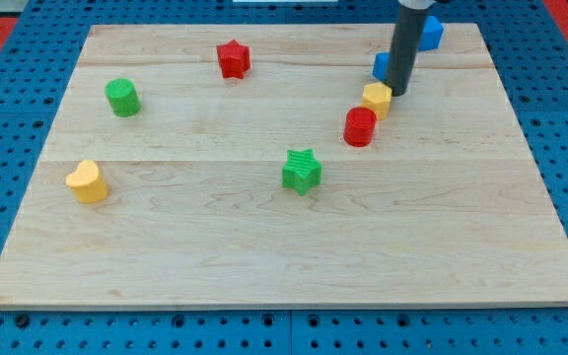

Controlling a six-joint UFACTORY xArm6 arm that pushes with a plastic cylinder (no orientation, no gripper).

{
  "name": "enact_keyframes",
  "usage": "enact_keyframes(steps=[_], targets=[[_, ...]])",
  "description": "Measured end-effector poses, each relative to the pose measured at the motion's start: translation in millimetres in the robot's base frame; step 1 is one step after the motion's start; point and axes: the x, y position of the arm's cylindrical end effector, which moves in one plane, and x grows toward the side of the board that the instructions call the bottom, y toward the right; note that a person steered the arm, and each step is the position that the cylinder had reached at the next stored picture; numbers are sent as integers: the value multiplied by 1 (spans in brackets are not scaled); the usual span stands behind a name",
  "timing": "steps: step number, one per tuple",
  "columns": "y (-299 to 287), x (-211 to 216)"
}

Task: Separate the yellow hexagon from red circle

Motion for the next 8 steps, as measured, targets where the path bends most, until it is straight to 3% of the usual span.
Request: enact_keyframes(steps=[1, 2, 3, 4, 5, 6, 8], targets=[[-12, -19], [-73, -32], [-135, -26], [-154, 1], [-146, 37], [-104, 39], [-76, 51]])
